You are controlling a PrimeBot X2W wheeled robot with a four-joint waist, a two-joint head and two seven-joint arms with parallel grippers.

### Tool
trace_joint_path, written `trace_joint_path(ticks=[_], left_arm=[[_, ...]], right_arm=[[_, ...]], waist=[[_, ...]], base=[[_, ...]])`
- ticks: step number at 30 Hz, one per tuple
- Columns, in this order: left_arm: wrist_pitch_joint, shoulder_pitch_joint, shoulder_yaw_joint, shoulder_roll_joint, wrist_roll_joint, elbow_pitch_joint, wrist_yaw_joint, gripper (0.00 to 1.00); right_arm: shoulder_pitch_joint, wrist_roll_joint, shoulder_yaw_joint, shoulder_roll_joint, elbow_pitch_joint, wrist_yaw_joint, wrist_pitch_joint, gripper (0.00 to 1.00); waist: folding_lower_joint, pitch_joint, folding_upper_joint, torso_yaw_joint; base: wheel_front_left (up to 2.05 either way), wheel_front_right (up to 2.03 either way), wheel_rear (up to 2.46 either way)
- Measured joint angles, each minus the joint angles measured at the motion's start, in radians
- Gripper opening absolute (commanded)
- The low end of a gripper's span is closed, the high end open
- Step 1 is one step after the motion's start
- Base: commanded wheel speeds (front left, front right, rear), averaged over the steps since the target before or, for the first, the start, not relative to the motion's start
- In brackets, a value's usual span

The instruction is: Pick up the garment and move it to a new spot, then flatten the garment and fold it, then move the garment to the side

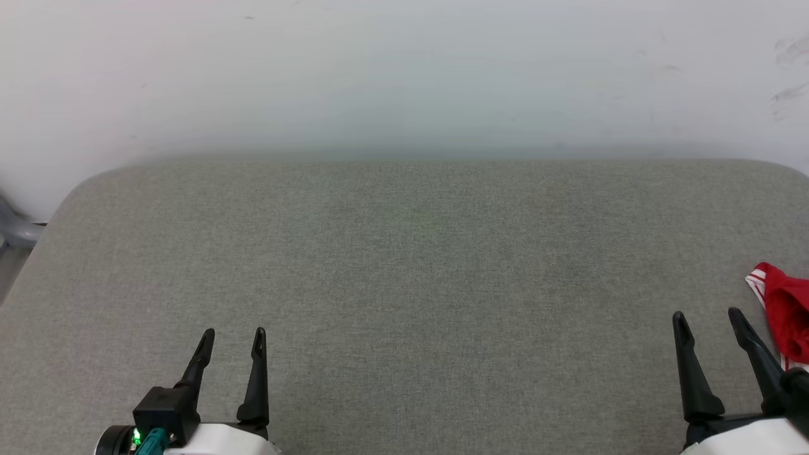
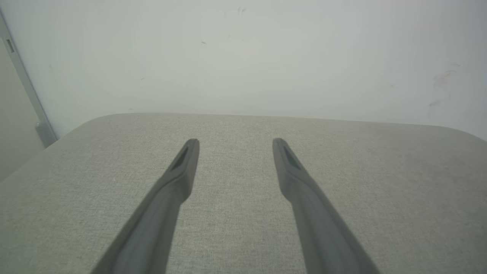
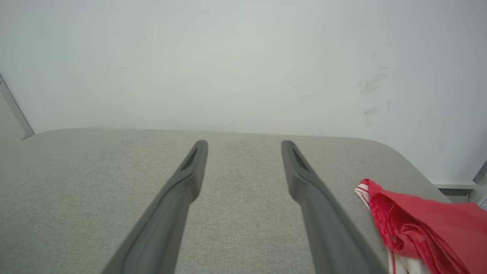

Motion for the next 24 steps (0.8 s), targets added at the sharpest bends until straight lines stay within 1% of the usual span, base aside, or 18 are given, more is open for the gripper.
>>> trace_joint_path(ticks=[5,24], left_arm=[[-0.001,0.005,0.004,-0.001,0.001,0.007,-0.006,1.0],[-0.002,0.006,0.012,-0.003,0.01,0.013,-0.017,1.0]], right_arm=[[0.032,0.019,-0.004,0.0,-0.008,0.0,0.009,1.0],[0.034,0.035,-0.002,0.0,0.002,0.0,0.0,1.0]], waist=[[0.0,-0.007,0.0,-0.003],[0.0002,-0.003,0.0,-0.013]], base=[[0.0,0.0,0.0],[0.0,0.0,0.0]])
